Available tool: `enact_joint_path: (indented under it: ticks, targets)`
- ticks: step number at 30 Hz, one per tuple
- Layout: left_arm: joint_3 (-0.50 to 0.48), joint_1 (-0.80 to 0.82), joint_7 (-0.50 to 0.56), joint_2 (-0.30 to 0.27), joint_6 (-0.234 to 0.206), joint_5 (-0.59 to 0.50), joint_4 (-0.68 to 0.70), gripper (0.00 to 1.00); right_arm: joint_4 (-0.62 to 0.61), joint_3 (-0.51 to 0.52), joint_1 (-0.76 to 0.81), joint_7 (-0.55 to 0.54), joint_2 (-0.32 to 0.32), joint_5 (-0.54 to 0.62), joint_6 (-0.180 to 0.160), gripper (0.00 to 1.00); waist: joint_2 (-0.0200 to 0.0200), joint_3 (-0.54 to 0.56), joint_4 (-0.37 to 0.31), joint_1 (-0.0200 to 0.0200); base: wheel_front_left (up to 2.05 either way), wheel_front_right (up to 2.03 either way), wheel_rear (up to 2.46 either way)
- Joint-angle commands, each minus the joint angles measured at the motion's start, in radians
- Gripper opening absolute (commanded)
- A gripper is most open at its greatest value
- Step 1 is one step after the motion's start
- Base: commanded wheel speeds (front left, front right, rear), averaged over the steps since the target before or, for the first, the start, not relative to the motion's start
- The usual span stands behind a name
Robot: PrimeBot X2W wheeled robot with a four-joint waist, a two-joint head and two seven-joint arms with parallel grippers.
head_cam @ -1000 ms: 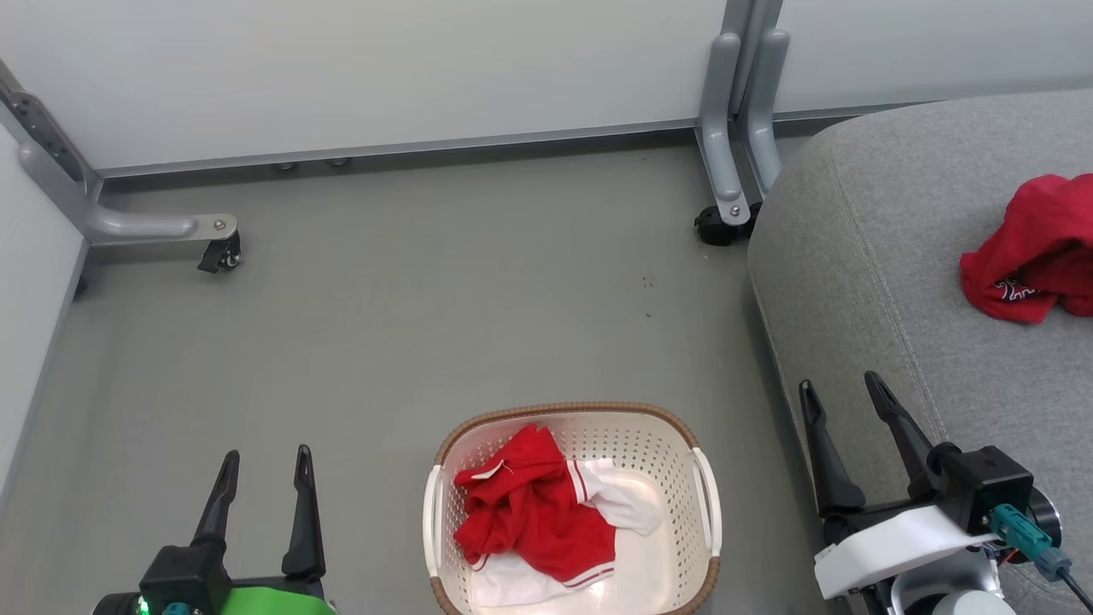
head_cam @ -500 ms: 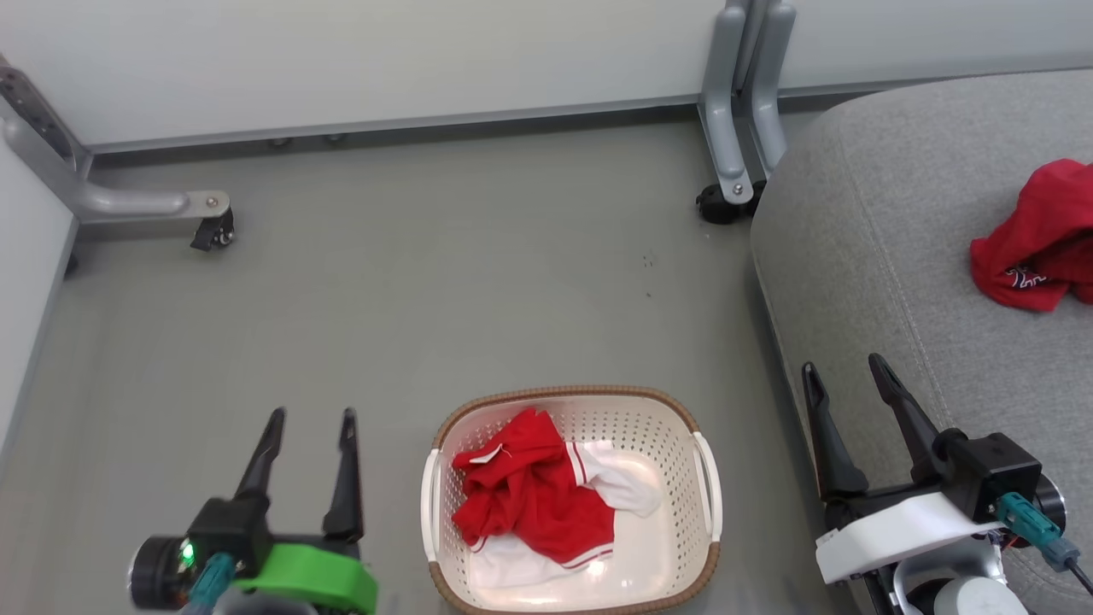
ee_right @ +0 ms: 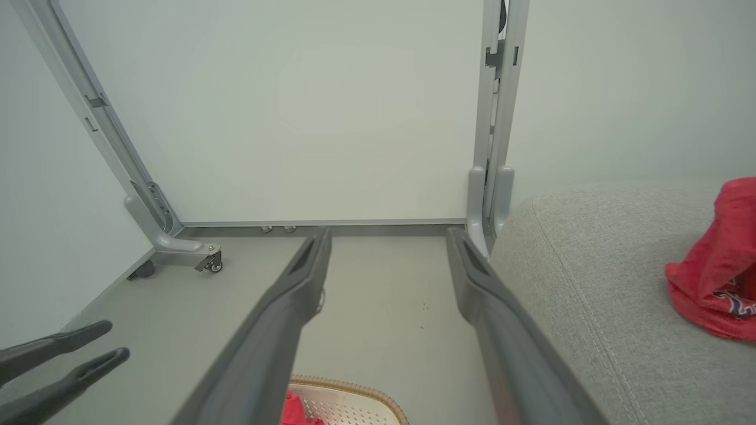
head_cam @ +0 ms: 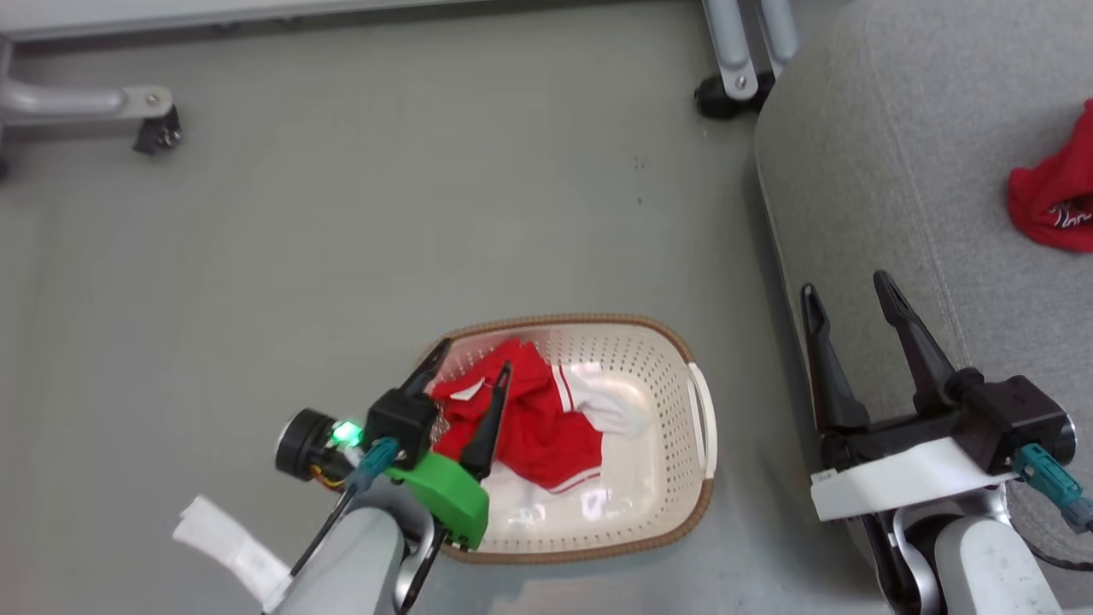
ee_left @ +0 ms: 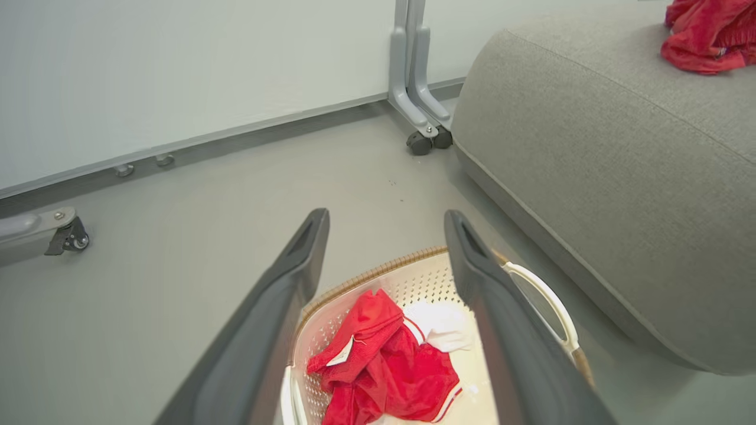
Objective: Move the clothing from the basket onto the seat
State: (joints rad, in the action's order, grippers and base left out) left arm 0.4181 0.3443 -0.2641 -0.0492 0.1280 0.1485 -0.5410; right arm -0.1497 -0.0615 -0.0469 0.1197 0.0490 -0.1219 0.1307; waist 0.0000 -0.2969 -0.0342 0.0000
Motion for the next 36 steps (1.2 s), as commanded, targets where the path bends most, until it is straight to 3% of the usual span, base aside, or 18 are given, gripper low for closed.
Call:
enact_joint_path:
  ticks: [1, 7, 18, 36]
  targets:
    - [0.024, 0.044, 0.0, -0.004, 0.003, 0.011, -0.029, 1.0, -0.006, -0.003, -0.023, 0.011, 0.002, -0.007, 0.0, 1.0, 0.0, -0.11, -0.039, 0.0, 0.0, 0.0, 0.0]
    - [0.119, 0.179, 0.0, -0.005, 0.003, -0.048, -0.209, 1.0, 0.008, -0.018, -0.072, 0.053, 0.002, -0.039, 0.0, 1.0, 0.0, -0.233, -0.087, 0.0, 0.0, 0.0, 0.0]
    - [0.168, 0.369, 0.003, -0.037, -0.01, -0.103, -0.491, 1.0, 0.078, -0.069, -0.158, 0.131, 0.002, -0.11, 0.0, 1.0, 0.0, -0.398, -0.176, 0.0, 0.0, 0.0, 0.0]
    - [0.201, 0.555, 0.062, -0.113, -0.062, -0.134, -0.696, 1.0, 0.094, -0.136, -0.243, 0.146, 0.002, -0.24, 0.0, 1.0, 0.0, -0.547, -0.275, 0.0, 0.0, 0.0, 0.0]
